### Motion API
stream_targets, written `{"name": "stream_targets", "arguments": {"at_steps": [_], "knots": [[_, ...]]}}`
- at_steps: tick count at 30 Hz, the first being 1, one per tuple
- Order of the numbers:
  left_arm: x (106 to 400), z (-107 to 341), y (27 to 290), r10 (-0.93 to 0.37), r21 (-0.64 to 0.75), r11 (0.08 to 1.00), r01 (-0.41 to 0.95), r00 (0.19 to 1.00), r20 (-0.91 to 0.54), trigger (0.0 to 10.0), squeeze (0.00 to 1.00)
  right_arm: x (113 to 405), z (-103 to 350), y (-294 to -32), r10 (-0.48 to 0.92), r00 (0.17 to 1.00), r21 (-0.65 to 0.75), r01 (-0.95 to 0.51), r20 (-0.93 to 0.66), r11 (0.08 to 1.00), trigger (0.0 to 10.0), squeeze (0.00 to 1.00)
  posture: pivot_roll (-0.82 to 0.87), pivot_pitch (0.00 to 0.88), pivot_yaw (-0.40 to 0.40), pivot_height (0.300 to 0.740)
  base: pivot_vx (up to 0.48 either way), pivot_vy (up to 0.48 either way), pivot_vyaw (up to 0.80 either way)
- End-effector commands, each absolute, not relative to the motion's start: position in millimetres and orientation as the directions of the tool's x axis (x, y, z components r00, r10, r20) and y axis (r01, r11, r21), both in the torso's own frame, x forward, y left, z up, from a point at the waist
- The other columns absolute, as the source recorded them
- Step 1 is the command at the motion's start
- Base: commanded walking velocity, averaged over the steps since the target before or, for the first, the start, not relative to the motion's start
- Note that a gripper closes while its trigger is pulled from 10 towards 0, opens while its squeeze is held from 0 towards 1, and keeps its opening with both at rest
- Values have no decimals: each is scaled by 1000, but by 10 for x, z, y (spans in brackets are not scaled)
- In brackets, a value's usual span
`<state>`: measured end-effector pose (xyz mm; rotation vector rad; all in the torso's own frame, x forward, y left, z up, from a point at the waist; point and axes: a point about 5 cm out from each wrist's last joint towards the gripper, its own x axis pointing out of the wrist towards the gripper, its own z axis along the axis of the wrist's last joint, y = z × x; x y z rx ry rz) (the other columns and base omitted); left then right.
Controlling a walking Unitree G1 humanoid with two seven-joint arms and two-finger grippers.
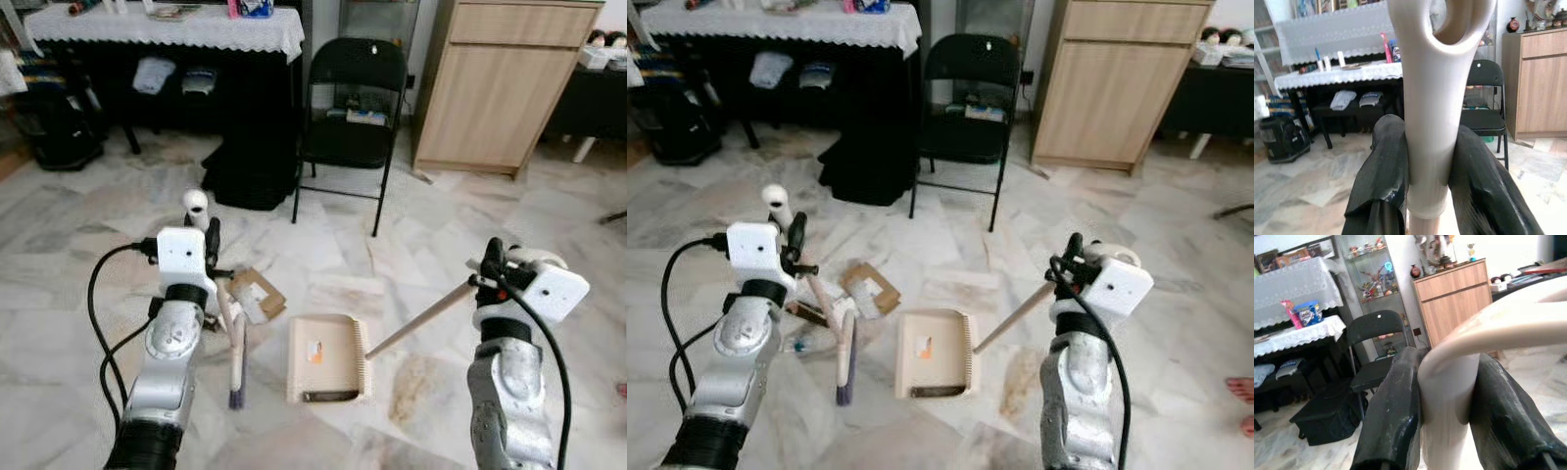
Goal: Sweep floor
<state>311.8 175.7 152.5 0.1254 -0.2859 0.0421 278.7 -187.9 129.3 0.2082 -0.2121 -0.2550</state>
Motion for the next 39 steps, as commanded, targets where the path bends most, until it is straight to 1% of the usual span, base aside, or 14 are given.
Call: {"name": "stream_targets", "arguments": {"at_steps": [1,3,16,25,39], "knots": [[3124,1673,1698,-2,123,991,-43,939,344,10000,0,2794,1414,-1892,-279,931,258,217,234,941,10000,0,63,3,38,740,0,-304,0],[3123,1670,1694,-3,123,992,-42,939,343,10000,0,2793,1412,-1891,-279,932,257,217,234,942,10000,0,63,0,38,740,0,-304,0],[3120,1647,1674,-21,119,993,-19,944,330,10000,0,2799,1408,-1853,-270,934,254,209,236,944,10000,0,64,0,41,740,0,0,0],[3139,1659,1638,-35,118,993,-4,944,328,10000,0,2813,1417,-1858,-267,934,240,209,238,948,10000,0,67,0,40,740,0,0,749],[3131,1651,1653,-25,118,993,-14,945,326,10000,0,2849,1442,-1849,-263,934,241,204,244,949,10000,0,70,10,29,740,0,0,800]]}}
